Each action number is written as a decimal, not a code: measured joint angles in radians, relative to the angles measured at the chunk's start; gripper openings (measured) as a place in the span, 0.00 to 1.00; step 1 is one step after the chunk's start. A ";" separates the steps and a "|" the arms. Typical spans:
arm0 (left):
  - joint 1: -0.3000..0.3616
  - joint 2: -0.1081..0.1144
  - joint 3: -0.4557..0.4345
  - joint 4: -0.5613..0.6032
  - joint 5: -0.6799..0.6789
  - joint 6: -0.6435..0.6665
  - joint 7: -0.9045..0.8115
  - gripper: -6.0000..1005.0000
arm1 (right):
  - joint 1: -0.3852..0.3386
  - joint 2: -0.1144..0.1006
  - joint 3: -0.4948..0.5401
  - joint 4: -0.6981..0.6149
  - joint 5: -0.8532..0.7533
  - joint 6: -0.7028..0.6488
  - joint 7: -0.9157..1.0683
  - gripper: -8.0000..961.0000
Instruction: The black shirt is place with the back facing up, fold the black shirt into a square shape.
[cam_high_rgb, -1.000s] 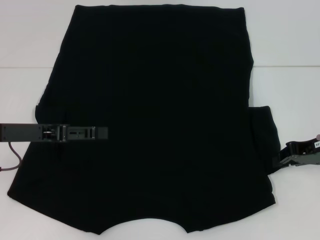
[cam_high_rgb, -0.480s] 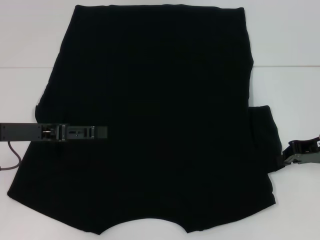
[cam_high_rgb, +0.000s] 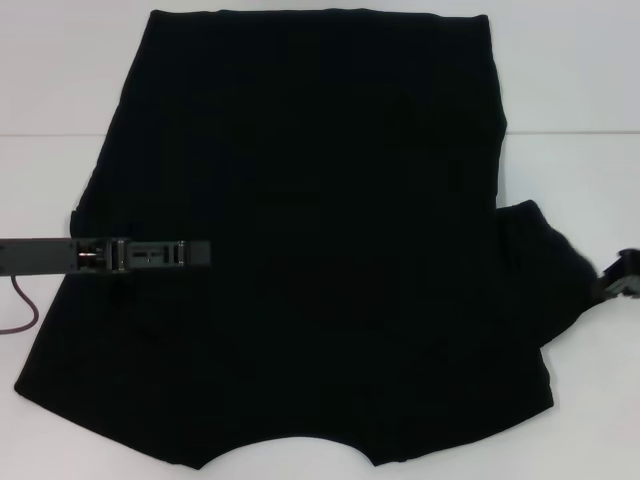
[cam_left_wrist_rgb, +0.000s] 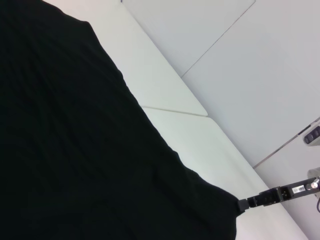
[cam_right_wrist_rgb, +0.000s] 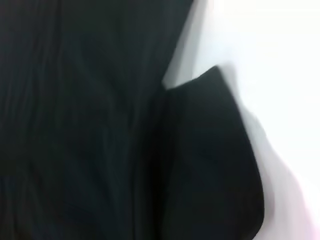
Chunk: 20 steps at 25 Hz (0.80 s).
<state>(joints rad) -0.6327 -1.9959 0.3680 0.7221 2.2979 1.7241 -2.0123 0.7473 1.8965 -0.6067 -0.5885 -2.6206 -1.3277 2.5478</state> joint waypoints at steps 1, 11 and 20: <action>0.001 0.000 -0.003 0.000 -0.002 0.000 0.000 0.64 | -0.003 -0.004 0.011 -0.003 0.000 0.000 0.000 0.06; 0.005 0.010 -0.079 0.002 -0.004 0.003 0.000 0.64 | -0.040 -0.019 0.146 -0.050 0.068 0.002 -0.038 0.07; 0.002 0.011 -0.099 0.000 -0.007 -0.004 0.000 0.64 | -0.004 0.019 0.099 -0.034 0.163 -0.012 -0.180 0.08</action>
<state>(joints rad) -0.6303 -1.9845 0.2686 0.7225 2.2906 1.7201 -2.0126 0.7437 1.9151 -0.5073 -0.6222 -2.4580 -1.3402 2.3677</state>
